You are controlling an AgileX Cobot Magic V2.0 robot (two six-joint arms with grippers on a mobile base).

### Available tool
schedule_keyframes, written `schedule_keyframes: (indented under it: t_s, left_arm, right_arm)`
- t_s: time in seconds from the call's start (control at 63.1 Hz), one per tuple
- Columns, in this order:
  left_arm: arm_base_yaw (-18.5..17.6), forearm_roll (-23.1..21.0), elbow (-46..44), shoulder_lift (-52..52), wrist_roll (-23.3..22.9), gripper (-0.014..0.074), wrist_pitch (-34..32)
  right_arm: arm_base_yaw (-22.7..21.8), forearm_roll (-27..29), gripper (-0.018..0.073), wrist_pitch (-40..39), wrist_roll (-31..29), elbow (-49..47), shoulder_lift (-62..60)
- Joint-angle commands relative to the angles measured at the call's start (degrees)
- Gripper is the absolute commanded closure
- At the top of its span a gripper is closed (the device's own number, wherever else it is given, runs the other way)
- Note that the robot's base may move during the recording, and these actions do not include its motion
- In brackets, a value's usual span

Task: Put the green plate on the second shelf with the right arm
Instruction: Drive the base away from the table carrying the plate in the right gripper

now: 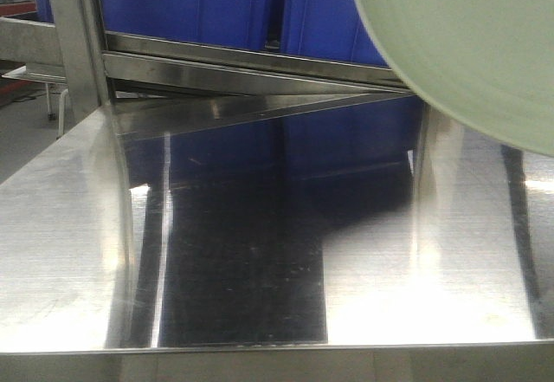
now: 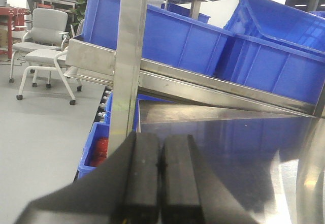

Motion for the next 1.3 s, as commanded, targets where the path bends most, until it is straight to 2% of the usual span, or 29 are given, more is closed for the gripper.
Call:
schedule_keyframes:
  t_s: [0.0,1.283]
  left_arm:
    - [-0.1,-0.3,2.3,-0.9,-0.2,0.0466,-4.5]
    - [-0.1,-0.3,2.3,-0.9,-0.2,0.0466,-4.5]
  right_arm:
    - [-0.2,-1.0,0.0501,2.4,-0.1,-1.7,0.2]
    - [-0.2,-1.0,0.0501,2.4,-0.1,-1.7,0.2]
